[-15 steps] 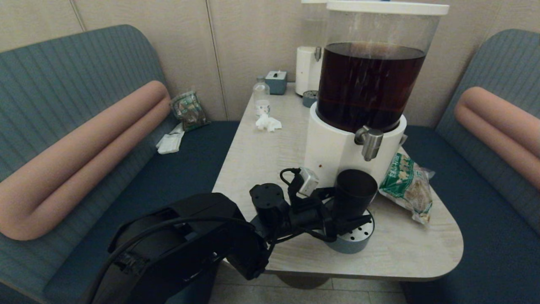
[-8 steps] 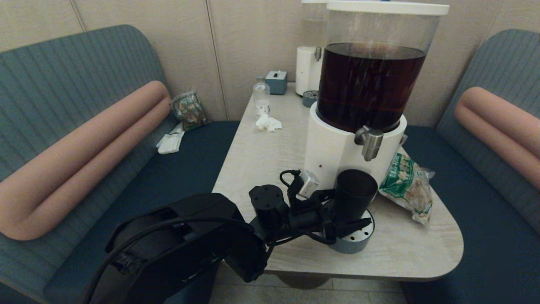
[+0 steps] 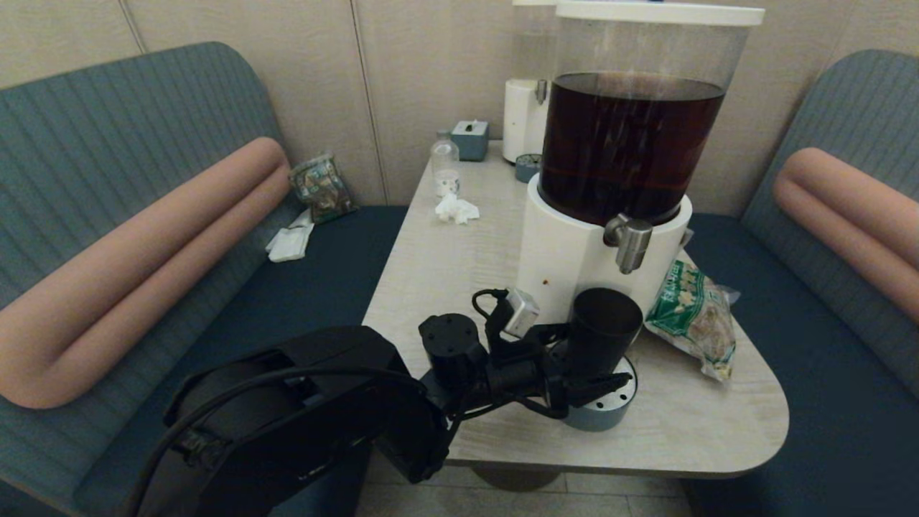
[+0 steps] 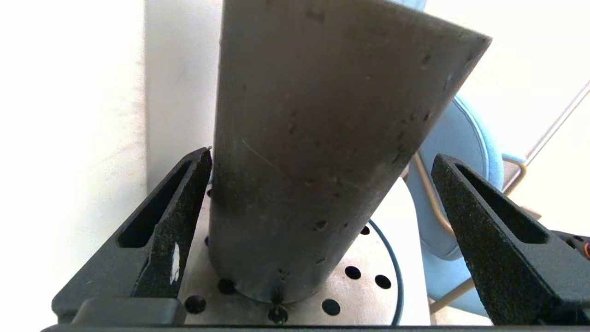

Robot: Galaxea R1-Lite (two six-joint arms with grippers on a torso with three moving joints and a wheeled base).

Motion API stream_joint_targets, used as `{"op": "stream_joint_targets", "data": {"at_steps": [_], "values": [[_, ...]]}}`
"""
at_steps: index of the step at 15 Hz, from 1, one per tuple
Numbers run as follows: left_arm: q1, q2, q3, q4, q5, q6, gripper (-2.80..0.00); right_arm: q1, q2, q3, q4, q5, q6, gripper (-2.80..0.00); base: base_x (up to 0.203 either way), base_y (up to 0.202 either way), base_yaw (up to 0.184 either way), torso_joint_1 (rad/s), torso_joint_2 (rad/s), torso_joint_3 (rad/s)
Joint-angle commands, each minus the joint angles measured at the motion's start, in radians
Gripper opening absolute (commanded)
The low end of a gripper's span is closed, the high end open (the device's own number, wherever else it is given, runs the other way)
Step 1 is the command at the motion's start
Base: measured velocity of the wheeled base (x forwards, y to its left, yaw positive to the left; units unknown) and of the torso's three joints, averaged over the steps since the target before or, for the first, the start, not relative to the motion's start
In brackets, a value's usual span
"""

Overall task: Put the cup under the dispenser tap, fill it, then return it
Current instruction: Place it under the water dispenser

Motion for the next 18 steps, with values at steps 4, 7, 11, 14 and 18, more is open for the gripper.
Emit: {"op": "stream_joint_targets", "data": {"at_steps": [4,7,11,14,18], "values": [[0.005,-0.062,0.078,-0.008,-0.006,0.003,0.0,0.0,-0.001,0.0,0.0,0.001,0.0,-2.8,0.0,0.0,0.0,0.0,0.0,0.0],[0.005,-0.089,0.128,-0.008,-0.009,0.008,0.0,0.0,-0.001,0.002,0.0,0.001,0.0,-2.8,0.0,0.0,0.0,0.0,0.0,0.0],[0.006,-0.13,0.186,-0.008,-0.013,0.011,0.0,0.0,-0.001,0.002,0.0,0.001,0.0,-2.8,0.0,0.0,0.0,0.0,0.0,0.0],[0.011,-0.148,0.211,-0.008,-0.014,0.011,0.0,0.0,-0.001,0.002,0.0,0.001,0.0,-2.8,0.0,0.0,0.0,0.0,0.0,0.0],[0.019,-0.148,0.219,-0.008,-0.011,0.013,0.0,0.0,-0.001,0.002,0.0,0.001,0.0,-2.8,0.0,0.0,0.0,0.0,0.0,0.0]]}}
